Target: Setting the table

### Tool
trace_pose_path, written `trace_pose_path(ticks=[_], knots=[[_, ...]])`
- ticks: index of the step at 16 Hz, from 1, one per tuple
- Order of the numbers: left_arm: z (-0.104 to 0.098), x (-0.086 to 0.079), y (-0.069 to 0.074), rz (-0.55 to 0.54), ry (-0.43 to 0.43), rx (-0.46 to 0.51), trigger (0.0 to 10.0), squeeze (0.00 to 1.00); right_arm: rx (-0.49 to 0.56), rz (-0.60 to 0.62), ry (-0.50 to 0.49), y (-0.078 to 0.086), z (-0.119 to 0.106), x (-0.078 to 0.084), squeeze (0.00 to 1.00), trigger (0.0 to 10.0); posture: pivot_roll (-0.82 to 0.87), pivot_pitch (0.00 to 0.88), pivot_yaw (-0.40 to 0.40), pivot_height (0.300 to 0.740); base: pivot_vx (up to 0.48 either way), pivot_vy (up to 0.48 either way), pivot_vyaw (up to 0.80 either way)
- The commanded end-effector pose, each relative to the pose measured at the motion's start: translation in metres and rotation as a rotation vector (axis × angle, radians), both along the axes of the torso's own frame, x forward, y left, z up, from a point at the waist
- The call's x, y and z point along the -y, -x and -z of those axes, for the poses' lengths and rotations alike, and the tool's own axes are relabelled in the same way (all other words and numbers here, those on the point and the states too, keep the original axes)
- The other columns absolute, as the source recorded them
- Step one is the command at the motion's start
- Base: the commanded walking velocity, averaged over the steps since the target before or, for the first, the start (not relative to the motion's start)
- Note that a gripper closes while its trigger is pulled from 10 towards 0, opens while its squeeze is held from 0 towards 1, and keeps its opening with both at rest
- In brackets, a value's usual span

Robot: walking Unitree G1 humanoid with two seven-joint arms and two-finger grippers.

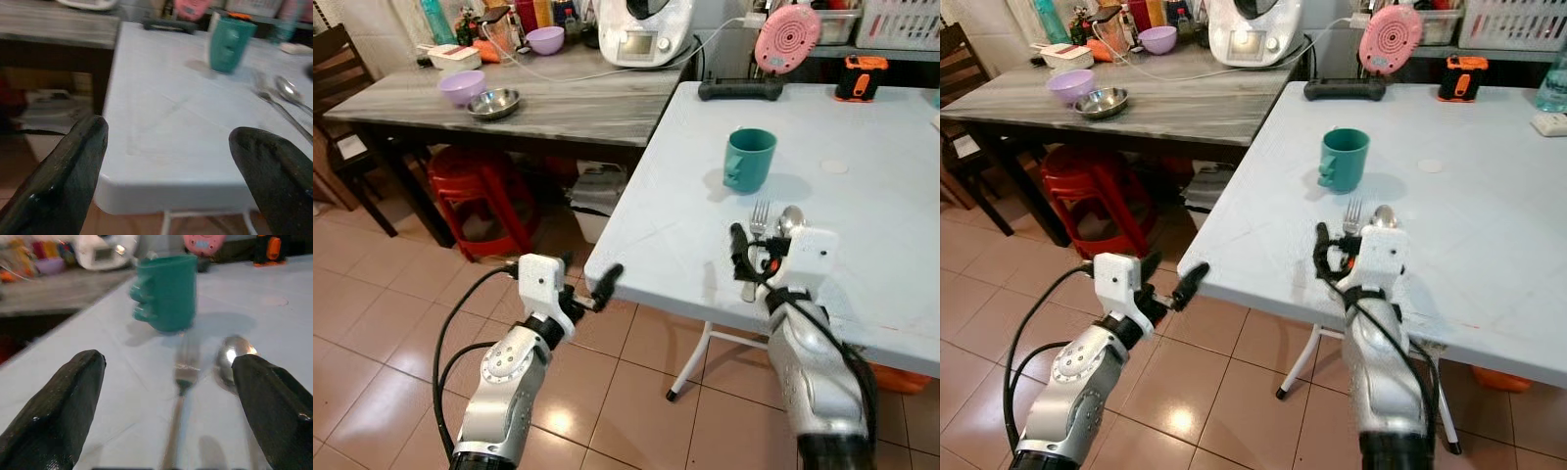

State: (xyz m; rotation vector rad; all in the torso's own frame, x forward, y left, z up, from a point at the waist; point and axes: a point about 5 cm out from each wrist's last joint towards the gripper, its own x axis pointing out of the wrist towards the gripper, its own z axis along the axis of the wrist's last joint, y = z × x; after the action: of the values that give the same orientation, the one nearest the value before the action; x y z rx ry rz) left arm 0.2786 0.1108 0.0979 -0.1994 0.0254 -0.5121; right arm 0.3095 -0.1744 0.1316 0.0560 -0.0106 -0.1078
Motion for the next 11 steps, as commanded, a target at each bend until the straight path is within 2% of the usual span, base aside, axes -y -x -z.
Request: trace_pose_path(ticks=[1,6,11], knots=[[0.004,-0.004,0.004,0.026,-0.004,-0.018,10.0,0.00,-0.044,0.044,0.001,-0.004,0.005,0.004,0.00,10.0,-0.09,0.084,0.123,0.740,0.000,0.000,0.00],[0.008,-0.011,0.019,0.104,-0.022,-0.026,10.0,0.00,-0.091,0.056,0.021,-0.022,0.007,0.005,0.00,10.0,-0.07,0.110,0.102,0.740,0.000,0.000,0.00],[0.005,-0.003,0.021,0.156,-0.022,-0.008,10.0,0.00,-0.127,0.012,0.039,-0.039,0.006,-0.008,0.00,10.0,-0.07,0.112,0.096,0.740,0.000,0.000,0.00]])
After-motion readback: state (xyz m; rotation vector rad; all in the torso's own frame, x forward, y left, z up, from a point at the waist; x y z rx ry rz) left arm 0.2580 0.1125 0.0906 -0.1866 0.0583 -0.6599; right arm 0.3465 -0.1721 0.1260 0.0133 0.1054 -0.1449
